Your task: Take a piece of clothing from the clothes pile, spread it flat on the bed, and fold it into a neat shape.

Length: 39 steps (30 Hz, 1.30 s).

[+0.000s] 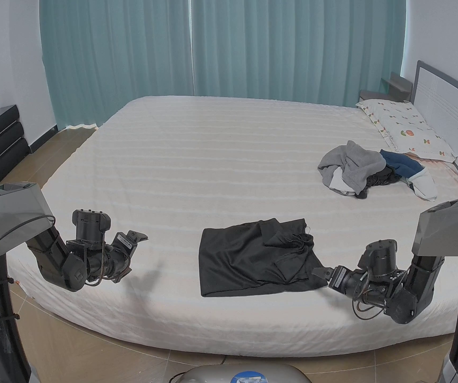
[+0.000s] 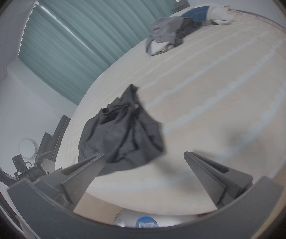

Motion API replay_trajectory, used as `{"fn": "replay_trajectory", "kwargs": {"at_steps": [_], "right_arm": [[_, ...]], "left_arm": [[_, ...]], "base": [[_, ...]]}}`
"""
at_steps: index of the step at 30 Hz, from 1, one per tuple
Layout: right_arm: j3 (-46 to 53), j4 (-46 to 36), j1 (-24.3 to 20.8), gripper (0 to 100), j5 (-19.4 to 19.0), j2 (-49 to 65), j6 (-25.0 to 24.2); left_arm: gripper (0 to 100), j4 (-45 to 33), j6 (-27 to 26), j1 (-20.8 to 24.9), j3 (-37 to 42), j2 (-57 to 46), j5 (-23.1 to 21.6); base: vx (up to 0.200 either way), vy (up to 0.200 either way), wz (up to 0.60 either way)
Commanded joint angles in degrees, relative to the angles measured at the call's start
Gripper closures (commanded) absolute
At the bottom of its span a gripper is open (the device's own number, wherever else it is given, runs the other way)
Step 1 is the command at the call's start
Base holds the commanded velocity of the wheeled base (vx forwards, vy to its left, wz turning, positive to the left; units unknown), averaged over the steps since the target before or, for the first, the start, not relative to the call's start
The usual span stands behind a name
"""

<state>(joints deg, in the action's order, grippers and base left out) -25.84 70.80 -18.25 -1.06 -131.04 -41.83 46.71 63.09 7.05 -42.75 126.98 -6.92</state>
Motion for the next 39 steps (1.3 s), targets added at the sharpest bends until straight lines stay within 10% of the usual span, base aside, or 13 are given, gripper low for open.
{"fn": "replay_trajectory", "kwargs": {"at_steps": [1,39], "right_arm": [[-14.2,-11.6,-5.5,0,4.8,3.0,1.1],[-25.0,-22.8,-8.8,0,20.4,-4.9,20.1]], "left_arm": [[0,0.0,-0.1,0.1,0.0,0.4,0.2],[0,0.0,-0.3,0.2,0.1,0.5,0.3]], "base": [[0.0,0.0,0.0],[0.0,0.0,0.0]]}}
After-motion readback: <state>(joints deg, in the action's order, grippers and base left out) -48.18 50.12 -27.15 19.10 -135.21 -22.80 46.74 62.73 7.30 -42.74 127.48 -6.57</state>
